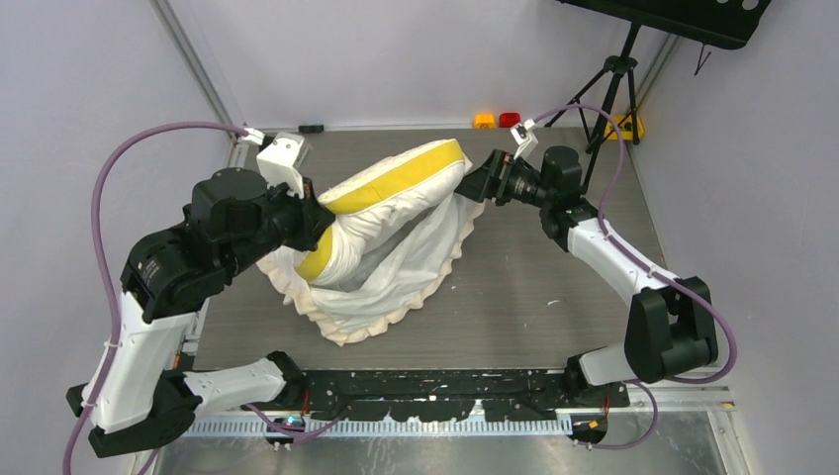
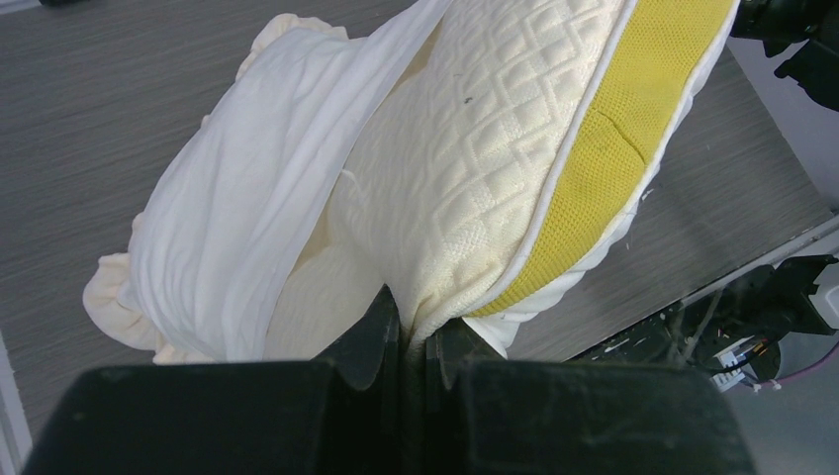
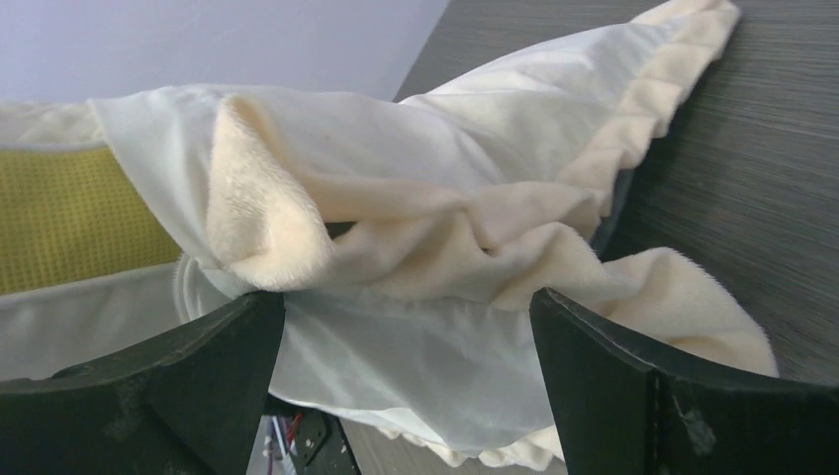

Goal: Remove the pillowcase from the pillow

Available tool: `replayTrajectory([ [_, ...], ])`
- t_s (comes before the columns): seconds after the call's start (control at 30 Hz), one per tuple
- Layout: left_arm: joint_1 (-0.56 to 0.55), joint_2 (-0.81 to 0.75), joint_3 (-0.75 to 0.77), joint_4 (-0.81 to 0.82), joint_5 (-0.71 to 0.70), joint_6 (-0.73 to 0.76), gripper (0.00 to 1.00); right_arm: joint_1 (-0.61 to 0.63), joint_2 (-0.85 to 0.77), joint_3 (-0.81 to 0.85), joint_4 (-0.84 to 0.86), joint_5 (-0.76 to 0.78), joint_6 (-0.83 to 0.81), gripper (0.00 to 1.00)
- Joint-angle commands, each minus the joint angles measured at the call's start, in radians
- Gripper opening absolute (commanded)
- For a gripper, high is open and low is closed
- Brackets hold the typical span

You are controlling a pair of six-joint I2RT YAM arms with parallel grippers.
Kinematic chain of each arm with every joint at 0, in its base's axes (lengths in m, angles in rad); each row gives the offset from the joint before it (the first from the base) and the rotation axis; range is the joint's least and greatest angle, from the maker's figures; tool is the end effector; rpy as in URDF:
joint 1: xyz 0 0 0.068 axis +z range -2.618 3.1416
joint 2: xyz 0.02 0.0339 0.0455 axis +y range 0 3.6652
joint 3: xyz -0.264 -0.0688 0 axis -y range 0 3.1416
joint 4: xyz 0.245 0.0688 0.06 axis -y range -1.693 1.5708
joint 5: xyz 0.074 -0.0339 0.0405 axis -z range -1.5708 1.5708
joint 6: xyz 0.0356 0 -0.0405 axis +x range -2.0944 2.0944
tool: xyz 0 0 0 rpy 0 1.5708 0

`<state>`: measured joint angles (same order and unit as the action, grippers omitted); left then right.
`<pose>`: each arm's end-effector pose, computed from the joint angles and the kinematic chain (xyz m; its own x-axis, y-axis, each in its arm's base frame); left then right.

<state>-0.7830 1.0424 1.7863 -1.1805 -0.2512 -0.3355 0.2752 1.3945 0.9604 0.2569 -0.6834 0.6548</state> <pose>0.0947 -0.0818 0.5057 -0.4554 0.0033 -0.8903 0.3957 0.8965 -0.1991 0.3030 0.1089 0.3069 -0.6272 0.3136 -0.7130 -0.5383 0.4871 0.6877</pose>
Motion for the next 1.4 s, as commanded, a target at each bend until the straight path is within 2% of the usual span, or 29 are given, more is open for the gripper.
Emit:
replayTrajectory([
  [0.0,0.005,-0.038,0.066,0.119,-0.044,0.008,0.0,0.021,0.009,0.043,0.185,-0.181,0.023,0.98],
  [0.1,0.005,-0.044,0.062,0.121,-0.054,0.01,0.0,0.025,-0.018,0.028,0.189,-0.187,-0.011,0.98],
  [0.33,0.005,-0.059,0.079,0.126,-0.05,0.013,0.0,0.031,-0.063,0.048,0.05,-0.122,-0.15,0.97],
  [0.4,0.005,-0.067,0.082,0.132,-0.044,0.013,0.0,0.033,-0.05,0.07,0.041,-0.116,-0.154,0.9],
  [0.63,0.004,-0.1,0.065,0.162,-0.03,0.003,0.0,0.073,-0.007,0.116,0.006,-0.073,-0.169,0.47],
  [0.67,0.005,-0.103,0.063,0.167,-0.03,0.003,0.0,0.08,-0.003,0.118,0.003,-0.064,-0.171,0.44],
  [0.7,0.005,-0.105,0.062,0.168,-0.028,0.003,0.0,0.088,0.001,0.116,0.003,-0.057,-0.173,0.44],
  [0.73,0.005,-0.107,0.062,0.168,-0.027,0.002,0.0,0.094,0.005,0.114,0.004,-0.056,-0.174,0.5],
  [0.8,0.005,-0.108,0.063,0.165,-0.025,0.001,0.0,0.107,0.012,0.112,-0.004,-0.05,-0.184,0.76],
  [0.87,0.005,-0.11,0.063,0.163,-0.025,0.0,0.0,0.122,0.01,0.105,-0.015,-0.036,-0.209,0.89],
  [1.1,0.005,-0.119,0.06,0.166,-0.018,-0.005,0.0,0.171,0.041,0.148,-0.151,0.083,-0.378,0.9],
  [1.13,0.005,-0.119,0.06,0.168,-0.015,-0.005,0.0,0.173,0.058,0.158,-0.146,0.09,-0.373,0.87],
  [1.23,0.005,-0.125,0.054,0.167,-0.019,-0.005,0.0,0.176,0.126,0.182,-0.106,0.087,-0.326,0.67],
  [1.37,0.005,-0.146,0.036,0.183,-0.024,-0.006,0.0,0.175,0.225,0.167,-0.045,0.123,-0.265,0.64],
])
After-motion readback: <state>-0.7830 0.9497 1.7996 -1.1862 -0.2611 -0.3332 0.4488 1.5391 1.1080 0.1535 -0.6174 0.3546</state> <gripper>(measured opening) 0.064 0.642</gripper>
